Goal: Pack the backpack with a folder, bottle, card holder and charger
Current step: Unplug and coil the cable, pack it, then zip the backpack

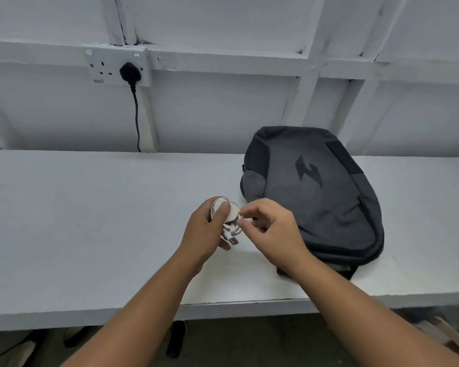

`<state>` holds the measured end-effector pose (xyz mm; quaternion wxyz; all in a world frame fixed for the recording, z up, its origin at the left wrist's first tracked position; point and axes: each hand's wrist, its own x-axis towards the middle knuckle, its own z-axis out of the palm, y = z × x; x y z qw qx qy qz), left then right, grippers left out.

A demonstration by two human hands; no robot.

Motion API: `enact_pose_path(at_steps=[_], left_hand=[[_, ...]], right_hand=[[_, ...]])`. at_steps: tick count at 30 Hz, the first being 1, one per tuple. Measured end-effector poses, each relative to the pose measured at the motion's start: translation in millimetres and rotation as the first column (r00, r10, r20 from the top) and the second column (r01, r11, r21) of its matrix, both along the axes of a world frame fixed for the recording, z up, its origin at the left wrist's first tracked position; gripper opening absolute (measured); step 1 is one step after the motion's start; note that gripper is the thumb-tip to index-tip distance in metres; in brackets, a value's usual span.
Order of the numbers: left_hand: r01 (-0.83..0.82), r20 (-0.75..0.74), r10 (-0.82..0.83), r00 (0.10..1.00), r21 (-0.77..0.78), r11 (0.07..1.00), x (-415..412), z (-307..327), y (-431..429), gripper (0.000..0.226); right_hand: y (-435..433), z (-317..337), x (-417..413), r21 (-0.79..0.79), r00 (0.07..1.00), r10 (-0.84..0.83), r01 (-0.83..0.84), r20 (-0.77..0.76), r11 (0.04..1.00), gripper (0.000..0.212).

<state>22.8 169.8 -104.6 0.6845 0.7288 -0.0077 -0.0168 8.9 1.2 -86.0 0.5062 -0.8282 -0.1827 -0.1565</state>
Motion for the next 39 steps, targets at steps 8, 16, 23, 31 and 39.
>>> enact_pose_path(at_steps=[8, 16, 23, 31, 39], left_hand=[[0.093, 0.049, -0.091, 0.995, -0.038, 0.995, -8.8, 13.1, -86.7, 0.021], [0.087, 0.069, -0.082, 0.994, -0.077, 0.993, -28.5, 19.9, -187.1, 0.020], [0.073, 0.273, -0.093, 0.958, 0.082, 0.994, -42.0, 33.0, -205.1, 0.034], [0.092, 0.015, -0.096, 0.995, 0.179, 0.980, 8.1, 15.8, -234.3, 0.027], [0.179, -0.319, -0.049, 0.947, 0.391, 0.903, 110.2, 13.8, -253.0, 0.042]], right_hand=[[-120.2, 7.7, -16.7, -0.238, 0.996, -0.073, 0.082, 0.047, 0.968, 0.014], [-245.8, -3.0, -11.7, -0.743, 0.989, 0.081, -0.149, -0.127, 0.652, 0.031], [-240.8, 44.5, 30.7, -0.431, 0.997, 0.076, -0.075, -0.016, 0.899, 0.015], [-236.9, 157.5, 99.2, -0.358, 0.997, -0.071, 0.066, 0.000, 0.931, 0.024], [-237.0, 172.5, 106.2, -0.340, 0.996, -0.073, 0.089, 0.059, 0.936, 0.025]])
